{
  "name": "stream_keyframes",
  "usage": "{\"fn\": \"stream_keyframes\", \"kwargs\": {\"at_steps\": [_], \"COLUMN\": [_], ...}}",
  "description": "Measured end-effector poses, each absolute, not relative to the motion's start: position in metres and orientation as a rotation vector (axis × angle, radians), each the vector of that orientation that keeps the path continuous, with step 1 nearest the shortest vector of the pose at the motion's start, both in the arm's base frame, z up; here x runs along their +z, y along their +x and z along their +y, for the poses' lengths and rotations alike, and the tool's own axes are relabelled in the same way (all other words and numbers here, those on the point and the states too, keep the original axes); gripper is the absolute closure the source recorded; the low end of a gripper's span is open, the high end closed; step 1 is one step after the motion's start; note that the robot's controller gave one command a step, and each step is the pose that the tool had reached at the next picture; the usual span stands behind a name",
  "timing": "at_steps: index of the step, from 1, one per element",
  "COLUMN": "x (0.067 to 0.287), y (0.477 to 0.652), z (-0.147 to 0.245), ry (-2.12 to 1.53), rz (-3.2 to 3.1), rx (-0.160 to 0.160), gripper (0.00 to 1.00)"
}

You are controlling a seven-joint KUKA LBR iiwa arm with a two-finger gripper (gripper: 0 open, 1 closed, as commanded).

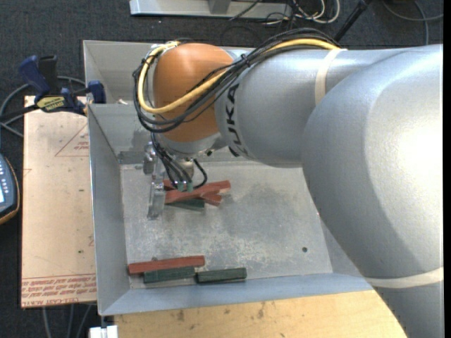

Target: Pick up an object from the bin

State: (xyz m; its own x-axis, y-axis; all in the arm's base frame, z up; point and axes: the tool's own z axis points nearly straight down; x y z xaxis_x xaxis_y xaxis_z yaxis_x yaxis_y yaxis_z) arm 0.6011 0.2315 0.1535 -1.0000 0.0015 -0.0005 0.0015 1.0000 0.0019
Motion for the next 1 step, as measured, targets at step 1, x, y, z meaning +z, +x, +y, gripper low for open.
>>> {"fn": "stream_keyframes", "kwargs": {"at_steps": [1], "x": [0.0813], "y": [0.6520], "z": [0.2070], "ry": [-0.170], "rz": [3.136], "rx": [-0.001], "gripper": [0.00]}}
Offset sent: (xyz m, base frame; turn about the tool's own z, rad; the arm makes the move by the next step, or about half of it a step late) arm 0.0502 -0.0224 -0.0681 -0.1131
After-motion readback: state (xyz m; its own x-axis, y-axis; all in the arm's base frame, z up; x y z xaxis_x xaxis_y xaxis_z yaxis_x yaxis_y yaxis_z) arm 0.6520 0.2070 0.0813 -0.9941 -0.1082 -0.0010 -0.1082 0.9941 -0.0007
